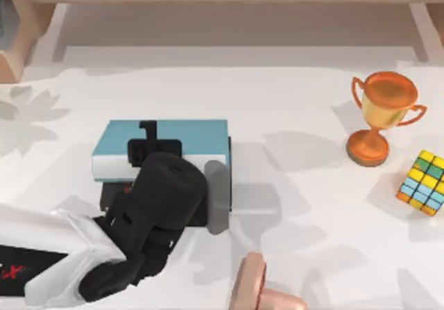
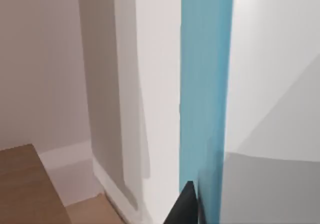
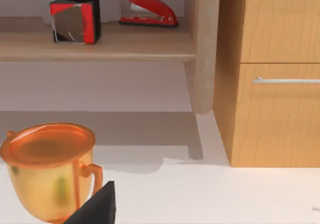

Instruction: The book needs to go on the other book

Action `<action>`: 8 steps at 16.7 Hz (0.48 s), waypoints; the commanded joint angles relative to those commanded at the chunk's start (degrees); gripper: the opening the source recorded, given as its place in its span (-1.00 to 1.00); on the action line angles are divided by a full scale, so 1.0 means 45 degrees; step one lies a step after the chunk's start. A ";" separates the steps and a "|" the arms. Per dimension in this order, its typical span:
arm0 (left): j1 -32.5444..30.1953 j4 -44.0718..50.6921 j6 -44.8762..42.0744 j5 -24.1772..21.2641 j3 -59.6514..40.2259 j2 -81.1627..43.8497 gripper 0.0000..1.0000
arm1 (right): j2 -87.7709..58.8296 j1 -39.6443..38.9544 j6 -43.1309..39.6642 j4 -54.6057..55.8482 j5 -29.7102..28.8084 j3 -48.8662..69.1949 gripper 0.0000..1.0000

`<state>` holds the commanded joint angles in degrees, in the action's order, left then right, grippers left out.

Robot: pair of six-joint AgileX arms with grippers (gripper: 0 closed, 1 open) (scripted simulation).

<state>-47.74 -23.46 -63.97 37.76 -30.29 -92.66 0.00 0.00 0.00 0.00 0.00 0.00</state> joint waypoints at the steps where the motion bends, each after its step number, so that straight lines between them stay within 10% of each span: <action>1: 0.0000 0.0000 0.0000 0.0000 0.0000 0.0000 0.06 | 0.0000 0.0000 0.0000 0.0000 0.0000 0.0000 1.00; 8: 0.0000 0.0000 0.0000 0.0000 0.0000 0.0000 1.00 | 0.0000 0.0000 0.0000 0.0000 0.0000 0.0000 1.00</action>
